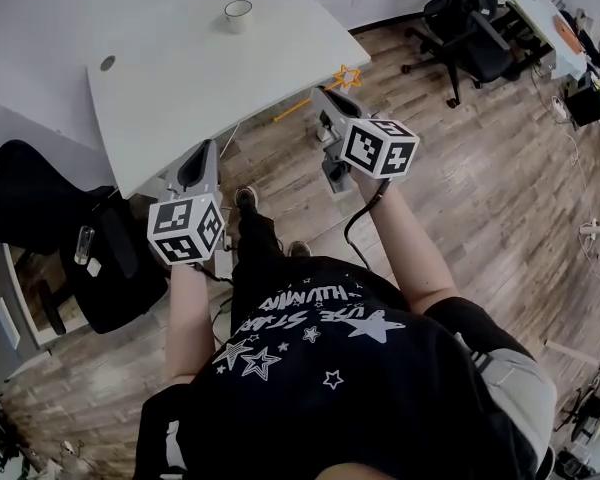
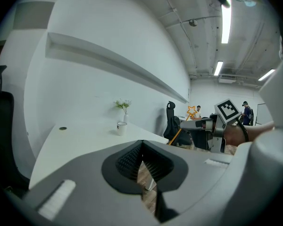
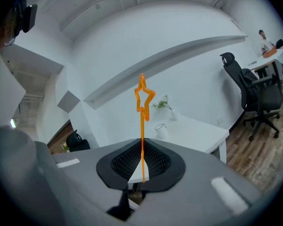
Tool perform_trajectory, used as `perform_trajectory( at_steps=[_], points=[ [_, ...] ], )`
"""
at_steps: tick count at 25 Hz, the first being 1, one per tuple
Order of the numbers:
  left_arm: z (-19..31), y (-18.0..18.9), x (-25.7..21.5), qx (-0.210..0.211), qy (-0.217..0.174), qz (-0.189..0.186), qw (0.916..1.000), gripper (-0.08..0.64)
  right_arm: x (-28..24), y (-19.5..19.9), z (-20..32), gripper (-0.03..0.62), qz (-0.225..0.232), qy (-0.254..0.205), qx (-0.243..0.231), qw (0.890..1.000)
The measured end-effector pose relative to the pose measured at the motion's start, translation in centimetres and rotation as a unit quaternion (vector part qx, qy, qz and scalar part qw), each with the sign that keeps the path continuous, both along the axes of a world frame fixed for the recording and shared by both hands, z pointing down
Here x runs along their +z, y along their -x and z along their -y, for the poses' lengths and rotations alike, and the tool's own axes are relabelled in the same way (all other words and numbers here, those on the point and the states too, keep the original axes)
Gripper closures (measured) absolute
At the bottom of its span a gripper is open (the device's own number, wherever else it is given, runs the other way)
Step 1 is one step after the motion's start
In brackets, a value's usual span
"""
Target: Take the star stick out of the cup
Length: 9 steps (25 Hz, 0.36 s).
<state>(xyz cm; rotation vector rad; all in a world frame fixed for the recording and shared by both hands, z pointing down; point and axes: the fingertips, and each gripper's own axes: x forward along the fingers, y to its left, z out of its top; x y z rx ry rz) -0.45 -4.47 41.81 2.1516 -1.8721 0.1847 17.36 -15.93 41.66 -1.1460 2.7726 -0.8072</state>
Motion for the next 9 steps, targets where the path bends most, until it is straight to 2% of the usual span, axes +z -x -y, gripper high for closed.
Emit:
perform_trajectory(
  at_steps=[9],
  points=[
    [-1.4, -0.2, 1.5, -0.003, 0.011, -0.007, 0.9999, 0.557, 1.5, 0.5, -1.5, 0.563, -0.009, 0.01, -0.012, 1.0]
  ],
)
